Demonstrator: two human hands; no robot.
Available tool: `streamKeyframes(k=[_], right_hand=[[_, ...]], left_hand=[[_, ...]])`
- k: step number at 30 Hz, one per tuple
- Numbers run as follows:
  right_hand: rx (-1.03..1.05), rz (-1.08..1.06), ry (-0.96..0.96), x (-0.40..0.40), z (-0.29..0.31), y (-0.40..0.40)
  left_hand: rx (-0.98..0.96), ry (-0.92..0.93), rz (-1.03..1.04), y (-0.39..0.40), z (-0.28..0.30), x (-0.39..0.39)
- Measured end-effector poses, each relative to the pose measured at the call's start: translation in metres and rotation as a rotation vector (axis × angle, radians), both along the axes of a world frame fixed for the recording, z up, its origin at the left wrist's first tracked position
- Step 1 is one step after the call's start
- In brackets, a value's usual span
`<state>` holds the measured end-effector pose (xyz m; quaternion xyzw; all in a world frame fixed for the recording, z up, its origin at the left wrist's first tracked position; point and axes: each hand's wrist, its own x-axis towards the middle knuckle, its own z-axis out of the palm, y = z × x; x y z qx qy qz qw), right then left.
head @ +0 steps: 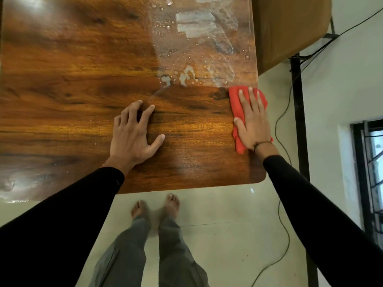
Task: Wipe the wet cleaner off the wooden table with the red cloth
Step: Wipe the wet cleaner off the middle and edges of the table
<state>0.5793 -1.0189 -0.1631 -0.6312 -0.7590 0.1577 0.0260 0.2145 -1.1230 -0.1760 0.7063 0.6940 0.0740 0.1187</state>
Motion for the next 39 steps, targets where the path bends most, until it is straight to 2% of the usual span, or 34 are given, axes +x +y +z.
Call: streamKeyframes(k=[4, 10, 12, 16, 21, 24, 31, 35, 37, 39], right_hand=[[0.003, -0.051, -0.037, -0.019, -0.004, 0.023], [-0.049, -0.096, -0.029, 0.012, 0.002, -0.116], [-0.073, -0.115, -0.038, 0.018, 0.001, -0.127], [-0.050, -0.075, -0.028, 0.005, 0.001, -0.054], [-0.009, -0.172, -0.106, -0.039, -0.004, 0.050], [-0.005, -0.163, -0.158, -0.081, -0.006, 0.056], [0.035, 0.212, -0.075, -0.193, -0.005, 0.019], [0.053, 0.386, -0.082, -0.160, -0.009, 0.001], [0.057, 0.345, -0.115, -0.126, -0.010, -0.001], [0.031, 0.201, -0.115, -0.091, -0.008, 0.008]], left_hand=[[-0.008, 0.009, 0.001, -0.001, -0.001, -0.003], [-0.006, -0.009, -0.008, -0.001, 0.003, -0.001], [-0.023, -0.014, -0.005, 0.001, 0.003, 0.002], [-0.012, -0.016, -0.011, 0.002, -0.001, -0.001], [-0.019, 0.002, -0.008, 0.000, -0.003, -0.002], [-0.027, 0.008, -0.003, 0.000, -0.005, -0.004], [0.020, -0.027, 0.050, 0.000, -0.008, -0.003], [0.047, -0.039, 0.048, 0.000, -0.012, -0.002], [0.054, -0.044, 0.045, 0.000, -0.013, -0.002], [0.050, -0.047, 0.037, 0.000, -0.013, 0.000]])
